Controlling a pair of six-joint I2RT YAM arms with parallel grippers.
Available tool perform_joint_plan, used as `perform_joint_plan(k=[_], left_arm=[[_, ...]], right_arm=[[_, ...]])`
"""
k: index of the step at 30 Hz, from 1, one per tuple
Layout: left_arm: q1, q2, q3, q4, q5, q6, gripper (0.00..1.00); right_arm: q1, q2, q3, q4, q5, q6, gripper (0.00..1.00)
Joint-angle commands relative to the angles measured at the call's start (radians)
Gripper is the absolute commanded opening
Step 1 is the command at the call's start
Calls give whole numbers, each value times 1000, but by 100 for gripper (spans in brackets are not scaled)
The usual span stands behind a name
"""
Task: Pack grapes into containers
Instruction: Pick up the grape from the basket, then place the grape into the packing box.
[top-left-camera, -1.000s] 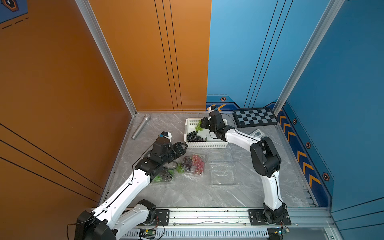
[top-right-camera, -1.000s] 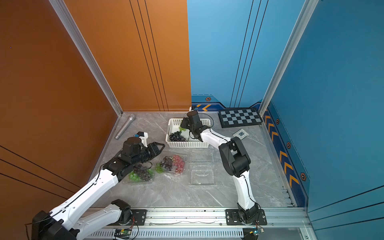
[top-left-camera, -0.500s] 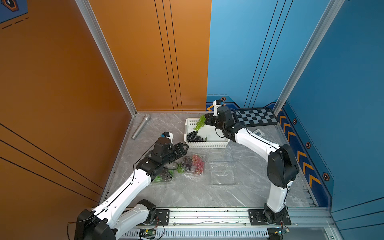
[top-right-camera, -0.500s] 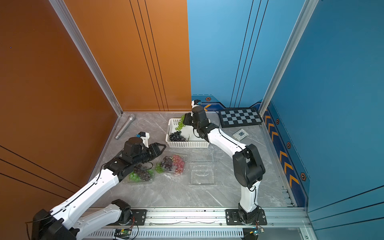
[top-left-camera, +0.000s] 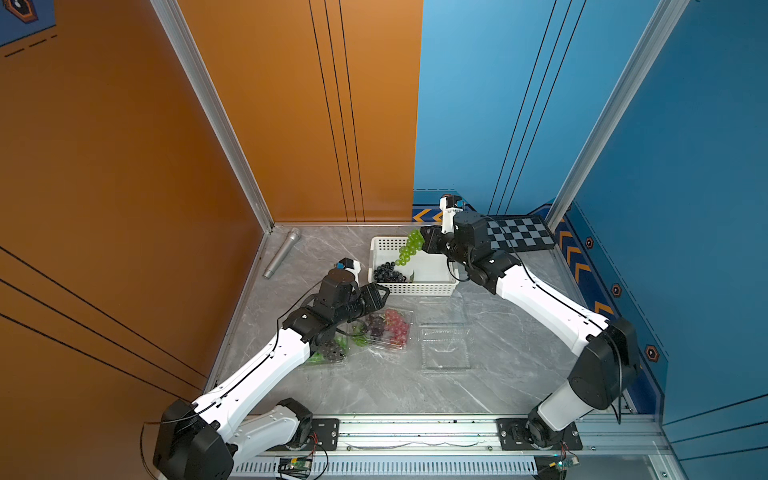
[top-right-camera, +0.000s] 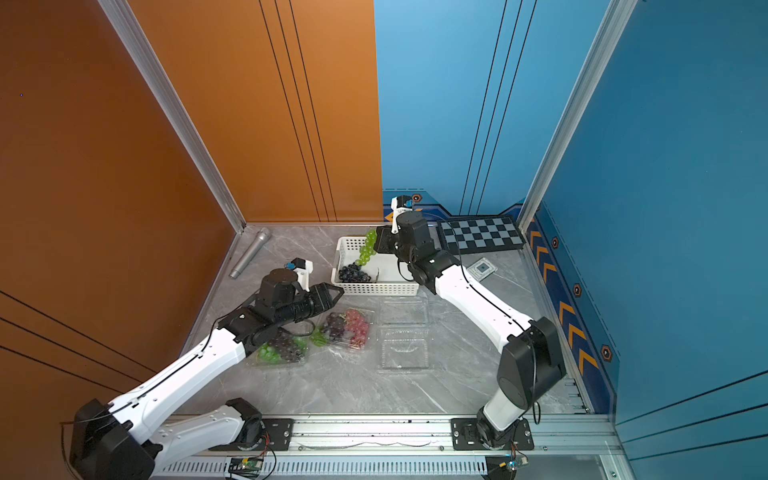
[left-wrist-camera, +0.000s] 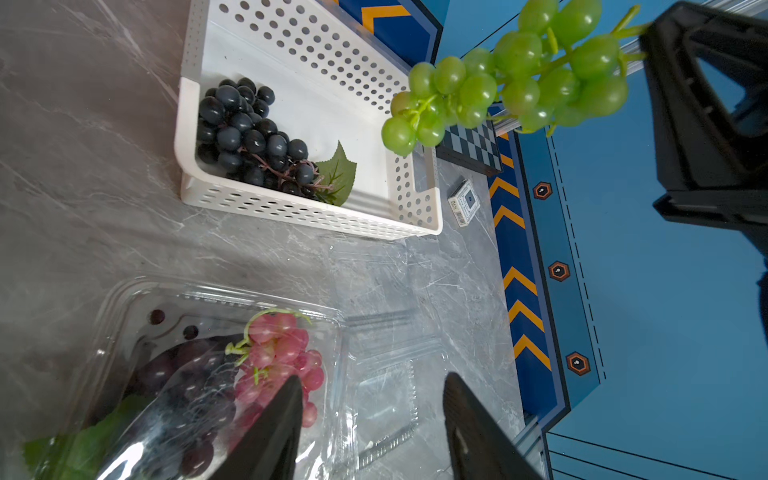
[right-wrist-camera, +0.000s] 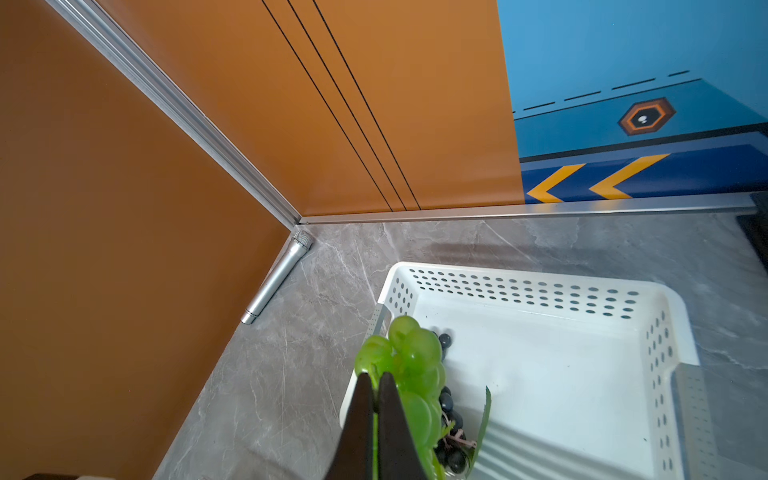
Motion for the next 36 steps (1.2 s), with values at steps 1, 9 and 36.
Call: perform_joint_plan(k=[1, 9, 36], left_arm=[[-21, 5, 43, -9, -41, 27, 56], [-55, -6, 50, -63, -79, 42, 55], [-97, 34, 49, -63, -95, 42, 55]], right_arm=[[11, -109, -62, -31, 18, -29, 0], [45, -314, -232, -69, 53, -24, 0], [332, -794, -653, -460, 439, 96, 0]])
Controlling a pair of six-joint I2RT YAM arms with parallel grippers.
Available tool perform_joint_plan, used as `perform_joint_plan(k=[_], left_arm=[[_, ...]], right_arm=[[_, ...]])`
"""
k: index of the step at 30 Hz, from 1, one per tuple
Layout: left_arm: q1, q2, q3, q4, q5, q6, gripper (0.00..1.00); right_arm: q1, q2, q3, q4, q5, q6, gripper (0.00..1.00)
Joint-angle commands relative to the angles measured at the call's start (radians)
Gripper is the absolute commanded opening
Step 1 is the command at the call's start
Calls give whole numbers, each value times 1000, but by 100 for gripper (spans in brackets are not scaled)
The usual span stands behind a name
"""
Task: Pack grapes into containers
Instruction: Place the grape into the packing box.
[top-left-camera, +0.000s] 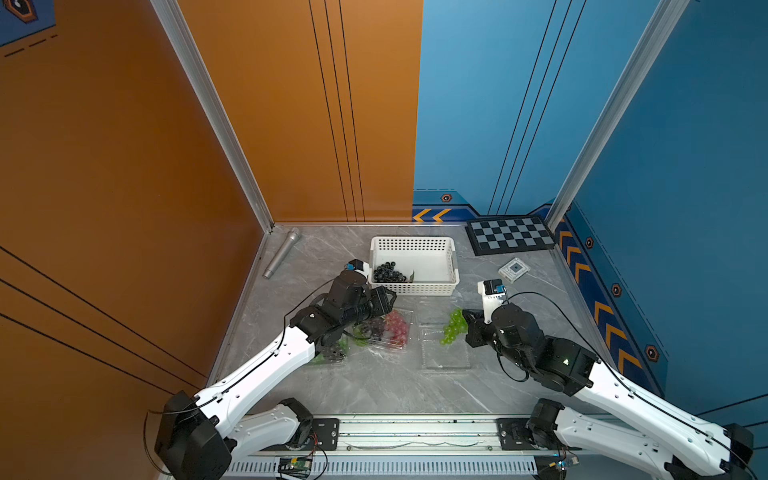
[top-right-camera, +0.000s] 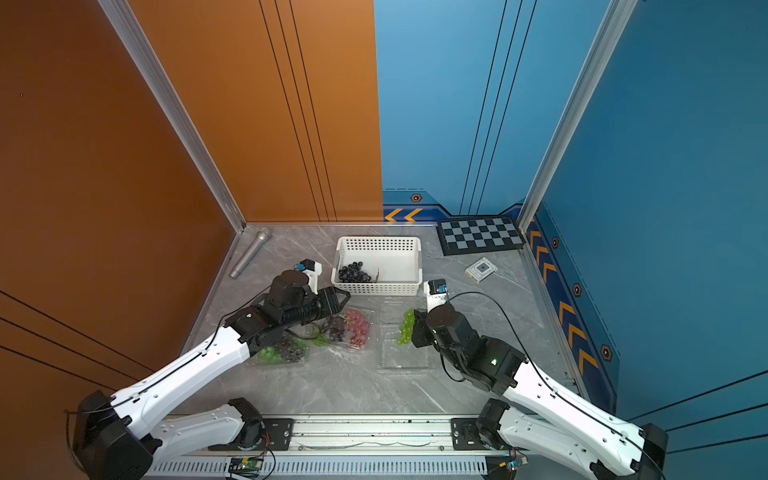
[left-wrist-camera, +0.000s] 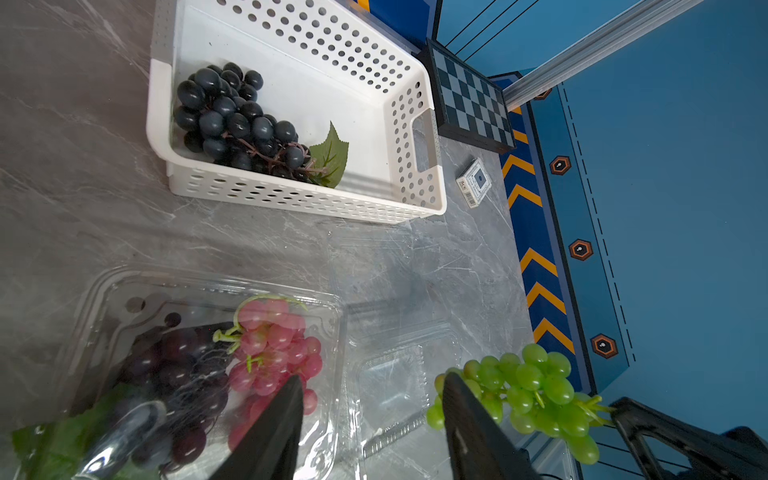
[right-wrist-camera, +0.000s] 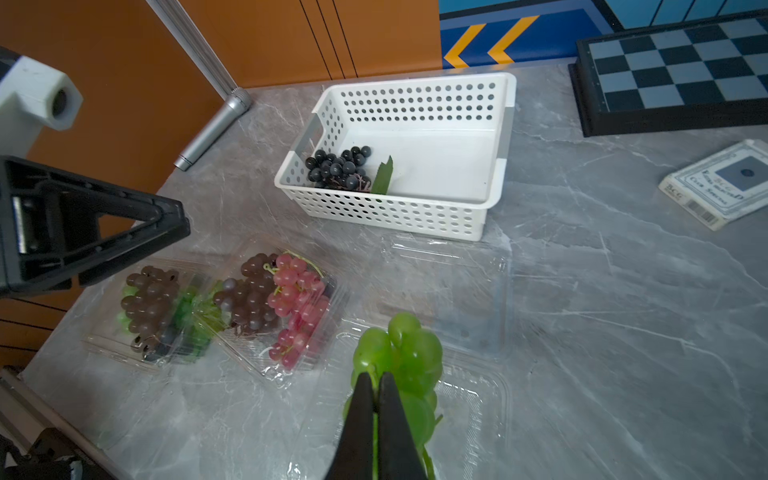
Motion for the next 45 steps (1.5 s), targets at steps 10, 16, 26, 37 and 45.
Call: perform_joint_plan(k=[10, 16, 26, 37, 45], left_arm=[[-14, 5, 4, -9, -22, 18, 55], [-15, 4, -2, -9, -22, 18, 55], [-13, -9, -15, -10, -34, 14, 55], [-8, -20, -24, -10, -37, 12, 55], [-7, -30, -29, -10, -35, 10, 55]], right_arm=[[13, -45, -117, -66, 87, 89, 0], [21, -36, -145, -58, 102, 102, 0], [96, 88, -192, 86, 127, 125, 0], [222, 274, -177, 272, 99, 192, 2], [231, 306, -176, 315, 65, 218, 28]])
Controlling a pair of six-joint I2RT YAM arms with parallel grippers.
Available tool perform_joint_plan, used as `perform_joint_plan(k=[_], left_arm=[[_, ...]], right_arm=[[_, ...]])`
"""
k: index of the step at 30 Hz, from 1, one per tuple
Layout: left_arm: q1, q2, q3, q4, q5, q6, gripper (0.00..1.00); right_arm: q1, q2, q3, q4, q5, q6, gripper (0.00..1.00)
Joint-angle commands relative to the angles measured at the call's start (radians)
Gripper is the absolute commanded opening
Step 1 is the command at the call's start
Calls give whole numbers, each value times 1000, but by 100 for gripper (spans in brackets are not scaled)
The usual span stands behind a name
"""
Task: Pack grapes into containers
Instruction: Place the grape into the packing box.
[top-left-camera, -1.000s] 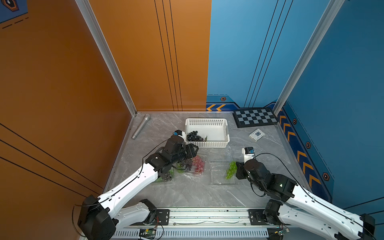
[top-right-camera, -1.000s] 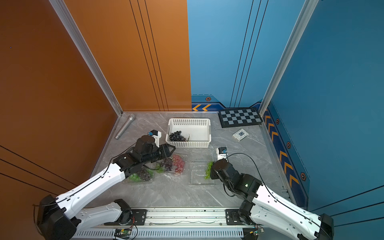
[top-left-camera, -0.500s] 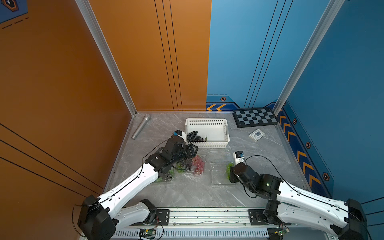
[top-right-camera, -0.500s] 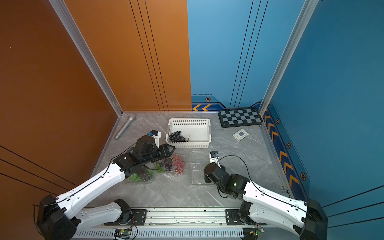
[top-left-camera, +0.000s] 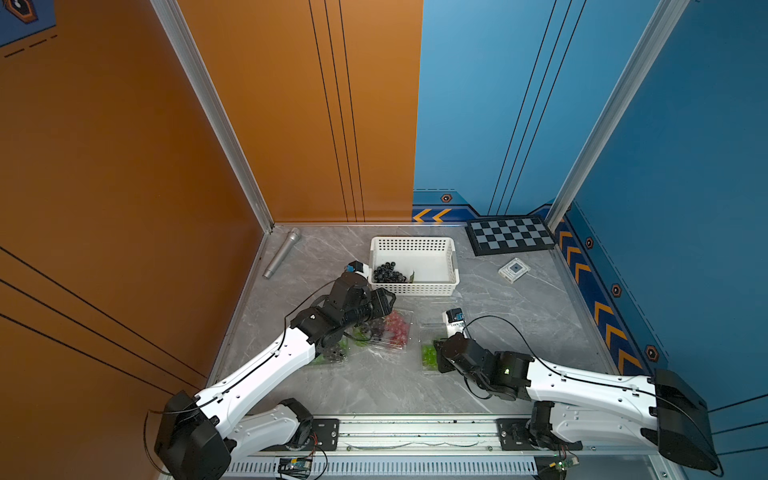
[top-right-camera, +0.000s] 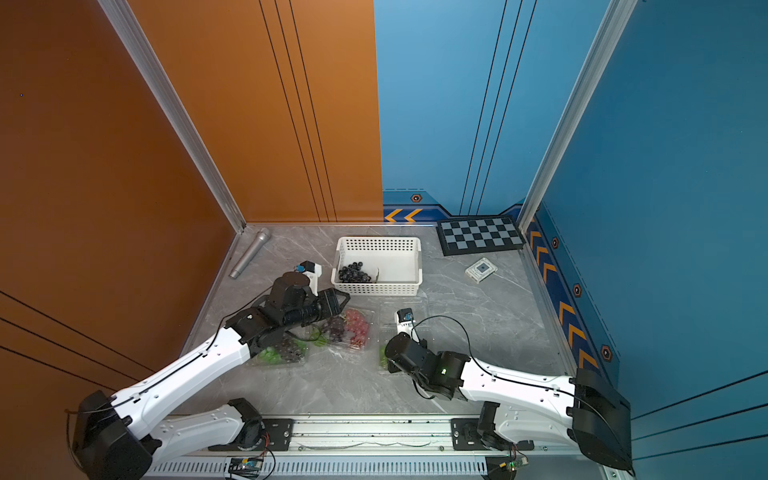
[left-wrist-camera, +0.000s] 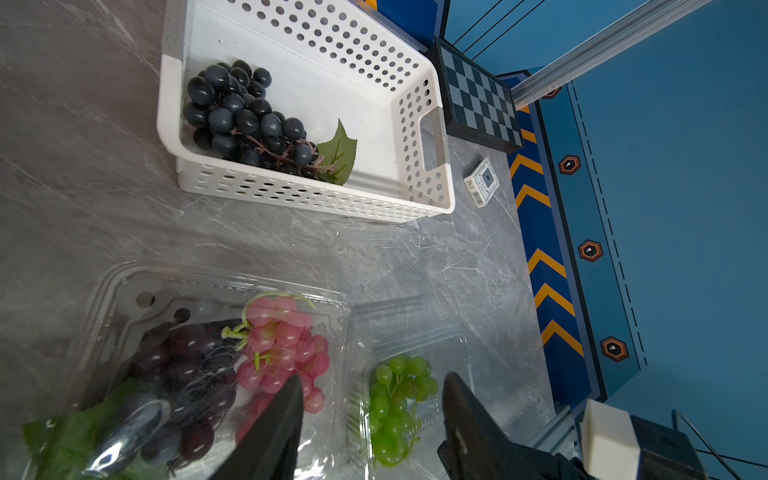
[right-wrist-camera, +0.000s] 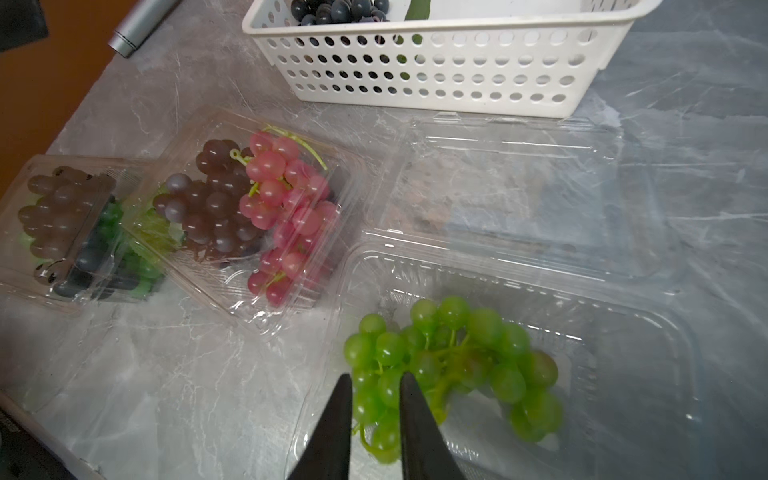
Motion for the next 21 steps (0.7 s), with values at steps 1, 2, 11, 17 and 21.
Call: perform_joint_plan(k=[1, 2, 11, 17, 21], left_arm=[[-2, -25, -20, -7, -16, 10, 55], [-2, -26, -20, -8, -16, 11, 55], [-2, 2, -16, -13, -8, 21, 55], [-4, 18, 13, -26, -32, 21, 55], [-2, 3, -2, -32, -76, 18, 55]], right_arm=[[0, -8, -5, 34, -5, 25, 32], [-6, -12, -12, 32, -9, 30, 34], [-115, -130, -44, 4, -75, 9, 37], [-234, -43, 68, -14, -201, -92, 37], [-290, 66, 203, -32, -273, -152, 37]])
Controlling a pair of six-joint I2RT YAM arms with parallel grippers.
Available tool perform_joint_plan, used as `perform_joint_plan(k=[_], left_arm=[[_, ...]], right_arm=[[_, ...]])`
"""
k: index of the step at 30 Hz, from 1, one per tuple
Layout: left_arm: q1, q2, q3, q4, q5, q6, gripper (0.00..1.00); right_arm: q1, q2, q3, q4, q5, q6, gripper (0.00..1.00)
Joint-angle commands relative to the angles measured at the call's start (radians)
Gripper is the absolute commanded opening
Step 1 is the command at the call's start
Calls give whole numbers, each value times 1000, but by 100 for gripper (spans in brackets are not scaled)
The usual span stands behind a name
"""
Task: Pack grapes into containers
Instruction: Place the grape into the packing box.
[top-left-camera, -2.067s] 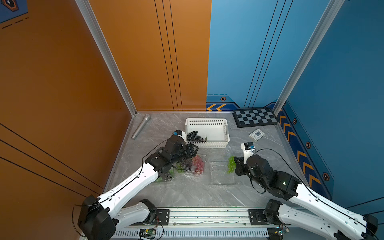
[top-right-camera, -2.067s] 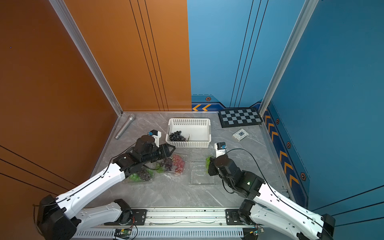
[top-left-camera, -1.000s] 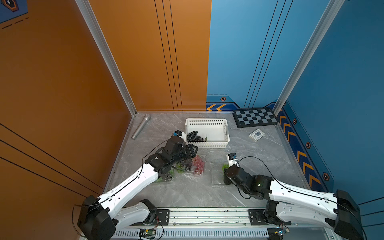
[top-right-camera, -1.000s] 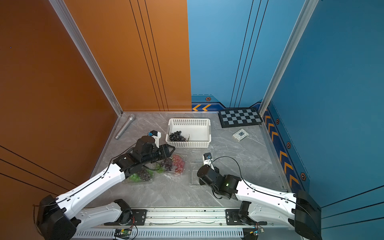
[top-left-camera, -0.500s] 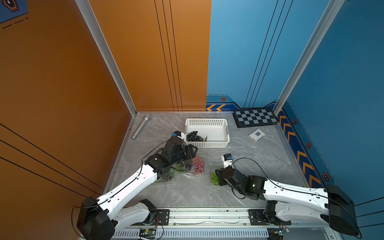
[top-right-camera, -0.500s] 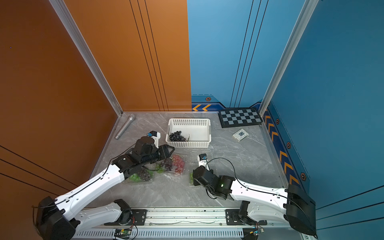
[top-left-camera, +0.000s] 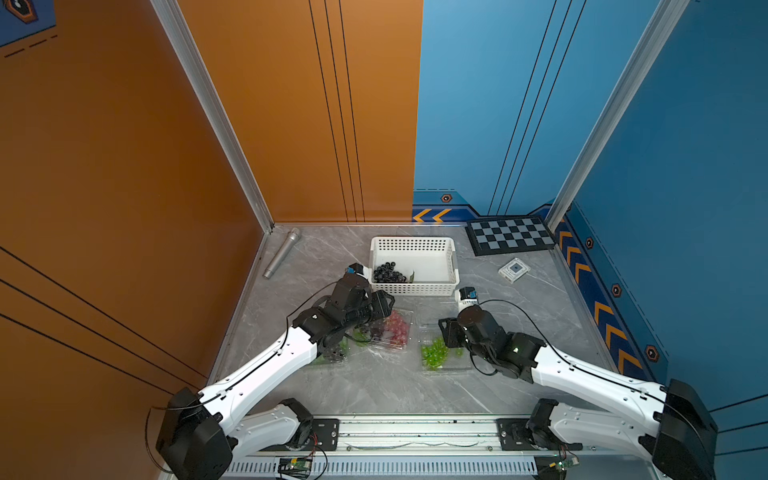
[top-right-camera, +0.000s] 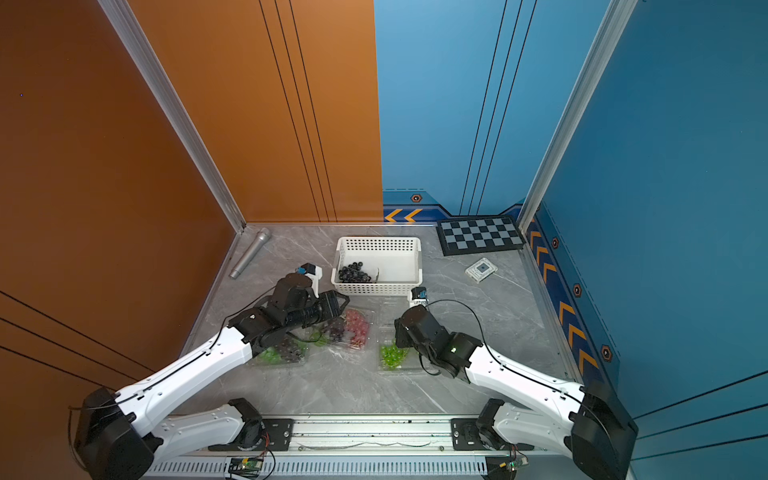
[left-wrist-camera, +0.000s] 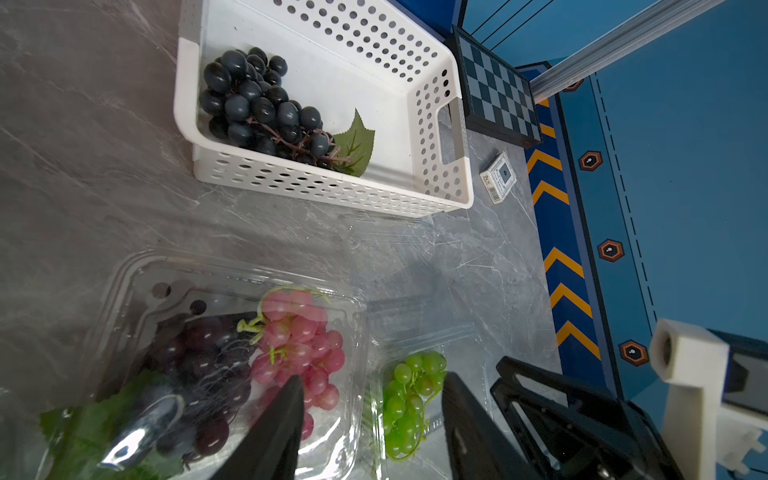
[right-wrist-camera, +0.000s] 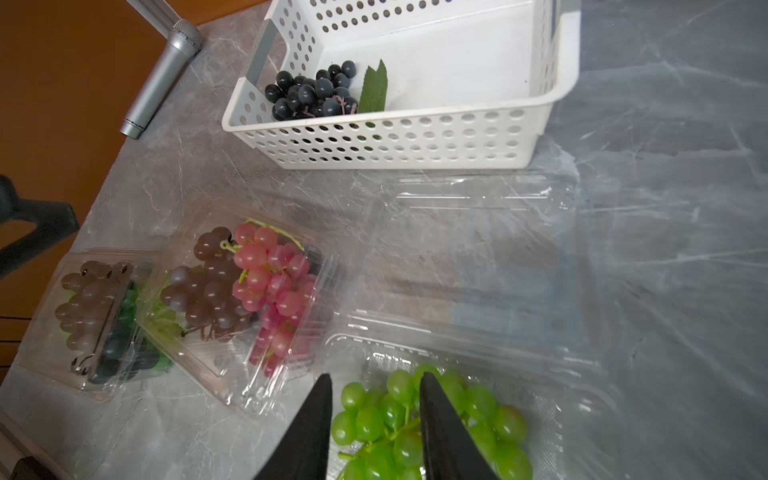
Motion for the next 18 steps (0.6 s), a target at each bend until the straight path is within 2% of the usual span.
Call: perform_joint_plan(k=[1, 8, 15, 18], left_arm=[[-2, -18, 8, -30, -65, 19, 55], [20, -68, 0, -93, -147, 49, 57], [52, -88, 4, -93, -145, 59, 60], [66, -88, 1, -93, -147, 60, 63]], right_arm=[[-22, 62, 114, -29, -73, -89, 38], [-112, 161, 232, -39, -109, -123, 51], [-214, 256, 327, -39, -145, -150, 61], [-251, 323, 385, -43, -170, -171, 62]])
